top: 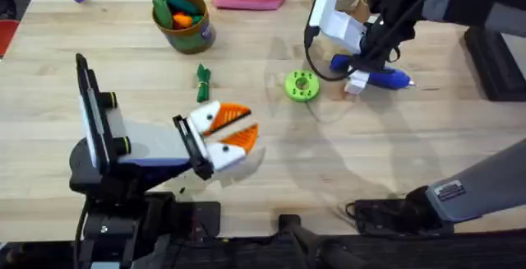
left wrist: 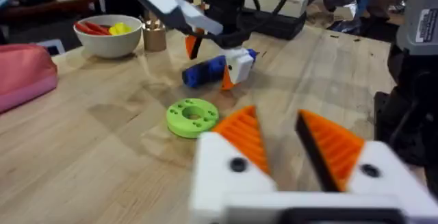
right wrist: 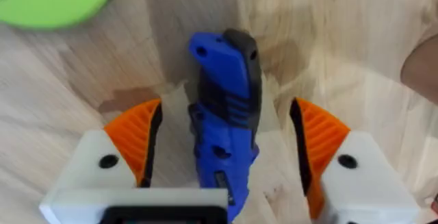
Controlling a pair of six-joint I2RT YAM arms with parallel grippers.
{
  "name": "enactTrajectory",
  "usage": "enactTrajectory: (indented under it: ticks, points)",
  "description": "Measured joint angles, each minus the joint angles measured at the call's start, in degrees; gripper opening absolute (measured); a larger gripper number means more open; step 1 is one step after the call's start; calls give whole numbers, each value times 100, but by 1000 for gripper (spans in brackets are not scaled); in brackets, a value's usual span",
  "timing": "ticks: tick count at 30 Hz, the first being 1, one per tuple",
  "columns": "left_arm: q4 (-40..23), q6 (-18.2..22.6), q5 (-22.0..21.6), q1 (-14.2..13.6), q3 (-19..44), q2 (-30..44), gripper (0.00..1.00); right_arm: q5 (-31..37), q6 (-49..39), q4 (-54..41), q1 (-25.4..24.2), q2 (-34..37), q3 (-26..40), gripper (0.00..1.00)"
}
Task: Pick up the gripper from the table and insert it into the empty holder that is missing its gripper. Then pick up a screw, insert it into the mounting hole, and use the screwdriver to tighten it. Finally, clean up the table by picking up the vegetable and placing it into the bucket.
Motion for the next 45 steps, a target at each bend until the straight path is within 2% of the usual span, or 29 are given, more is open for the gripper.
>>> enactTrajectory:
  ticks: [1,4,5,6,14,19,23,26,30,34,40,45]
  points:
    - [0,2,-2,0,0,-2,407,0,104,-14,41,-39,0,987]
    - [0,2,-2,0,0,-2,895,-2,510,-110,251,-320,0,990]
    - [0,-15,-3,0,0,0,958,-2,668,-153,341,-472,0,990]
    - [2,-13,-2,0,0,0,978,-2,828,-182,421,-630,0,990]
    - [14,-3,-7,0,0,0,987,-4,1847,-269,983,-1867,0,991]
    - [210,-11,-171,0,-9,-2,985,-4,2817,-168,1484,-2443,0,994]
    - [387,-272,-445,0,-9,-2,985,-16,3757,64,1981,-2798,0,991]
    - [294,-438,-630,0,11,-2,985,-28,4551,142,2257,-3115,-2,992]
    - [-478,-541,-1001,0,387,15,985,-46,5605,179,2401,-3770,-2,992]
    - [-1575,-405,-1535,0,1316,370,985,-44,6166,-46,2399,-4491,-1,992]
    - [-3178,103,-2538,0,2872,1502,985,-46,6836,-996,2399,-5112,0,991]
    - [-4017,356,-3134,0,3824,2620,985,-189,7092,-1735,2401,-5136,-2,990]
